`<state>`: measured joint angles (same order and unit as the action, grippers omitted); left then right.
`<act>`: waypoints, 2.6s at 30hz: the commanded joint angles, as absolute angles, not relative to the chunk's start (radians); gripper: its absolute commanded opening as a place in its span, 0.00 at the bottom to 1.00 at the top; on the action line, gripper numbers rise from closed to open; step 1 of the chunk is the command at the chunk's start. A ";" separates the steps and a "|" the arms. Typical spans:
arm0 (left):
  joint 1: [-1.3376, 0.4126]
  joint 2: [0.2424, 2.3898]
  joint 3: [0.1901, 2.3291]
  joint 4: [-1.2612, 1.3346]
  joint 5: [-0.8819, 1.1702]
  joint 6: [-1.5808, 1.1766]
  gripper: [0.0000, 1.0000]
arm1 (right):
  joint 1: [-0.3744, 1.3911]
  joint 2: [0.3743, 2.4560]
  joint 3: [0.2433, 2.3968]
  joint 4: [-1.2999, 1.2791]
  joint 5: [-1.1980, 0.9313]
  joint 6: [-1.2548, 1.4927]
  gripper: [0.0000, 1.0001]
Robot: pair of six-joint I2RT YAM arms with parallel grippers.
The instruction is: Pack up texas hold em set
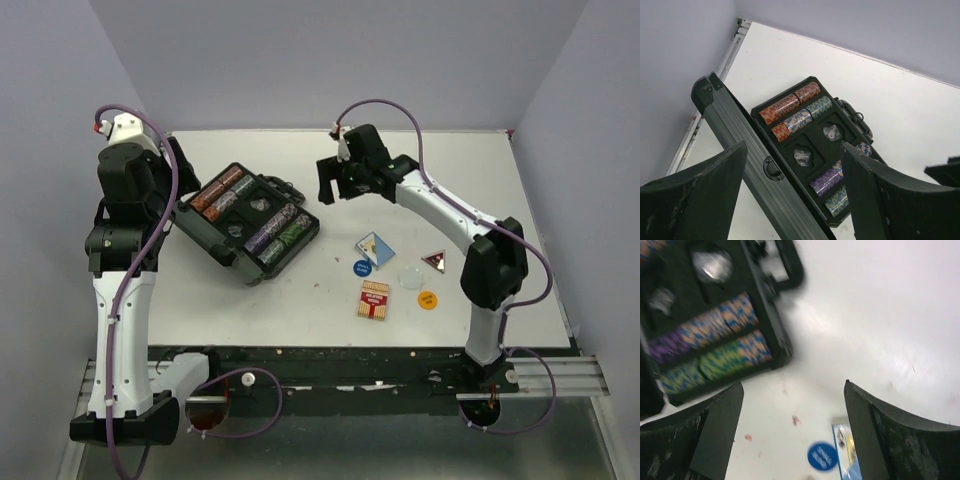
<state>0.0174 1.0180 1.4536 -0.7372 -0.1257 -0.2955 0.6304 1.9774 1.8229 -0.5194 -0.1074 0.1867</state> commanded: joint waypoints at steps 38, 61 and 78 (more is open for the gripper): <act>0.015 1.002 1.348 -0.635 -0.169 -0.287 0.84 | 0.594 1.870 1.230 -0.670 -0.091 0.448 0.80; 0.015 0.994 1.364 -0.637 -0.216 -0.285 0.84 | 0.644 1.879 1.181 -0.446 0.172 0.388 0.81; 0.015 0.988 1.324 -0.624 -0.199 -0.296 0.84 | 0.726 1.802 1.120 -0.500 0.166 0.350 0.77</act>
<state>0.0174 1.0004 1.3376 -0.6296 -0.1909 -0.2855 0.7010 1.8332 1.1591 -0.4690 0.1341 0.3531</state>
